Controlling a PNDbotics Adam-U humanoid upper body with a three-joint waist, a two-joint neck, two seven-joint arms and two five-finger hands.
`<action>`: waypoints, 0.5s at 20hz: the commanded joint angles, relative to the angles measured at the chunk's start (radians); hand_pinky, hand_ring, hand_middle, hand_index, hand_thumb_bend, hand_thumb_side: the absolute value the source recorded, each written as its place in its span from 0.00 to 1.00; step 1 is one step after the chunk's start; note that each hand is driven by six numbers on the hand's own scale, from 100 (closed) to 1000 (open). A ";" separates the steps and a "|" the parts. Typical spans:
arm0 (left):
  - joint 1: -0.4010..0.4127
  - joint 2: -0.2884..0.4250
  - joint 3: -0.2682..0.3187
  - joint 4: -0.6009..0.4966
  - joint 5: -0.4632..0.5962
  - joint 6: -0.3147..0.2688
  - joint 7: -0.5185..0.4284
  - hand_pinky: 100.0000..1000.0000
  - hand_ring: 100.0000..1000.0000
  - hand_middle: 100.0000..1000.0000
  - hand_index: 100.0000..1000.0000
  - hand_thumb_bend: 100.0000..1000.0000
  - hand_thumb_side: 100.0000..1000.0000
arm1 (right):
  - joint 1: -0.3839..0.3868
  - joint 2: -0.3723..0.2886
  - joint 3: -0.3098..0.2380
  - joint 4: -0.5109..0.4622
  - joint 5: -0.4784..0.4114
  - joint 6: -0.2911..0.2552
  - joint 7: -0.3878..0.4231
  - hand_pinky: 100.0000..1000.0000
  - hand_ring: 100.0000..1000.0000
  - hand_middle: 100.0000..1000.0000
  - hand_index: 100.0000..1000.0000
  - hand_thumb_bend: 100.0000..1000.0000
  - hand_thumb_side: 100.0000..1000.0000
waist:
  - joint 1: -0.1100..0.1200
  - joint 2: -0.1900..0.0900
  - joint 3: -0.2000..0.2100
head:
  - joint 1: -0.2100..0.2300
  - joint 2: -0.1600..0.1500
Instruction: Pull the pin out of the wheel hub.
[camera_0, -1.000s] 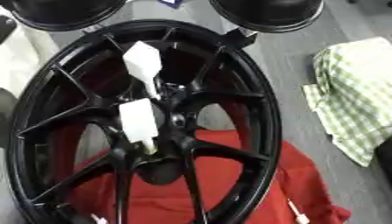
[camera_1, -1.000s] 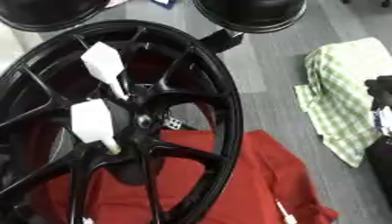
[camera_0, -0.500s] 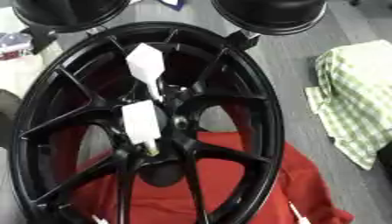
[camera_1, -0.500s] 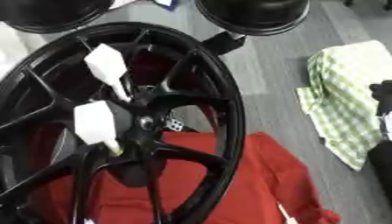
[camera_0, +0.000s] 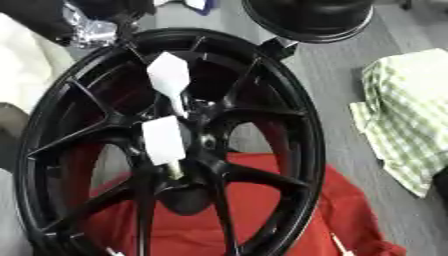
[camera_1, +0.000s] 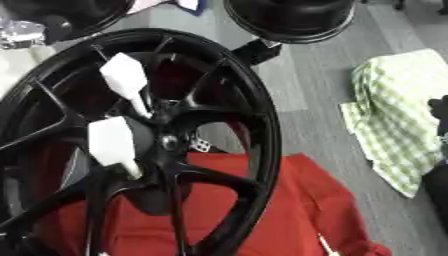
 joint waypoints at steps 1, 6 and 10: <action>-0.034 -0.017 -0.006 0.036 -0.017 -0.020 0.002 0.80 0.77 0.77 0.87 0.01 0.63 | -0.007 -0.022 -0.003 -0.019 -0.010 0.004 0.006 0.84 0.78 0.53 0.68 0.00 0.15 | 0.001 -0.019 -0.004 | 0.006 -0.019; -0.044 -0.053 -0.021 0.093 0.000 -0.034 -0.001 0.85 0.81 0.82 0.91 0.13 0.61 | -0.014 -0.017 0.002 -0.019 -0.011 0.015 0.012 0.84 0.78 0.53 0.68 0.00 0.16 | 0.005 -0.013 -0.014 | 0.010 -0.027; -0.045 -0.065 -0.040 0.134 0.034 -0.052 -0.002 0.90 0.85 0.85 0.92 0.29 0.67 | -0.019 -0.014 0.004 -0.019 -0.011 0.022 0.016 0.84 0.78 0.53 0.68 0.00 0.16 | 0.010 -0.008 -0.018 | 0.015 -0.032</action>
